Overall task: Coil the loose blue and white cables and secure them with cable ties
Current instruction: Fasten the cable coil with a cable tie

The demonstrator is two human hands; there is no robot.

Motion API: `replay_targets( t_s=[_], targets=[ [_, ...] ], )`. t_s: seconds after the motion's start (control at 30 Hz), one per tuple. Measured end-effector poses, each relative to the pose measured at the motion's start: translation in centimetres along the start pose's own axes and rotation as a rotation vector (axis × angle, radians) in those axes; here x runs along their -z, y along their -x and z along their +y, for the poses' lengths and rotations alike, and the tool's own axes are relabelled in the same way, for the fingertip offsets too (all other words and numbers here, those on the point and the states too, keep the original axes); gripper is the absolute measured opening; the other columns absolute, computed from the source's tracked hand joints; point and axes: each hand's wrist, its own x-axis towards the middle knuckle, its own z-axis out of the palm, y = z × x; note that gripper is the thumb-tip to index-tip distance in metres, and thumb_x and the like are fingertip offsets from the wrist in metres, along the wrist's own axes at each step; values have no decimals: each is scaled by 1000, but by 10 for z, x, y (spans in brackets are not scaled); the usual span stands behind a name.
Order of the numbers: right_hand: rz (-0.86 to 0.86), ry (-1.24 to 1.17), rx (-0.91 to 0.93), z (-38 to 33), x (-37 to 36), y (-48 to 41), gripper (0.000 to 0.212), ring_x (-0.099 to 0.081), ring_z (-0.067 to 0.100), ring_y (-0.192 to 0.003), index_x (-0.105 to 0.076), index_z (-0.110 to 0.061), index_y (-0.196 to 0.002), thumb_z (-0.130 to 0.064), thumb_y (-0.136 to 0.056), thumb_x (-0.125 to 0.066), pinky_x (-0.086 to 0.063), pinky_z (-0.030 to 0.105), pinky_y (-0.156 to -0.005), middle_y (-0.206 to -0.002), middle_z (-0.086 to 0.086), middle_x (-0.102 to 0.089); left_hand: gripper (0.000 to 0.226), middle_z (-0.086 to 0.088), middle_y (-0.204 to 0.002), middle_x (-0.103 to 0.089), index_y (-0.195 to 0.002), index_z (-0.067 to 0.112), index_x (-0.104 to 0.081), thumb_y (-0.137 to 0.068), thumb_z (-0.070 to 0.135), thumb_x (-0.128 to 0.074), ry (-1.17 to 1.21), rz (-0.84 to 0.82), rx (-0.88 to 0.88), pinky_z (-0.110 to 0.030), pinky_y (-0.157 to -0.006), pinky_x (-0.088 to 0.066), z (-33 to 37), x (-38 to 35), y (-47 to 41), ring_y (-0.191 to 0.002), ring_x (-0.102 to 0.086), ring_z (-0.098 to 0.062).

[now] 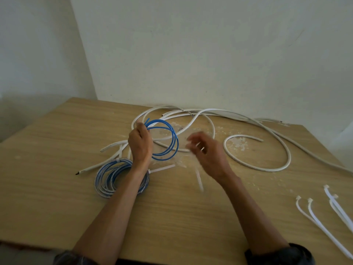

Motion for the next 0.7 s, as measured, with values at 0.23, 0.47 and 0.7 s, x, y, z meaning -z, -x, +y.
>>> replay_targets(
  t_s=[0.23, 0.47, 0.7],
  targets=[
    [352, -475, 102, -34, -8, 5, 15, -76, 28, -77, -58, -13, -102, -4, -94, -68, -61, 38, -71, -92, 12, -72, 58, -8, -52, -41, -59, 15, -44, -109, 38, -28, 50, -25, 111, -40, -56, -36, -2, -7, 6, -55, -42, -28],
    [181, -157, 267, -22, -32, 14, 22, -73, 12, -100, -69, -7, -105, 2, -86, -75, -62, 34, -86, -107, 4, -73, 50, 7, -49, -37, -62, 18, -42, -107, 37, -31, 111, -133, 208, -31, -50, -32, 1, -10, 9, -44, -34, -13],
    [163, 133, 451, -7, -45, 16, 19, -68, 13, -110, -75, -3, -102, 1, -84, -78, -49, 14, -98, -117, 8, -72, 54, -1, -54, -45, -65, 15, -51, -108, 43, -33, 68, -472, 214, -27, -47, -34, 5, -14, 21, -45, -39, -12]
  ],
)
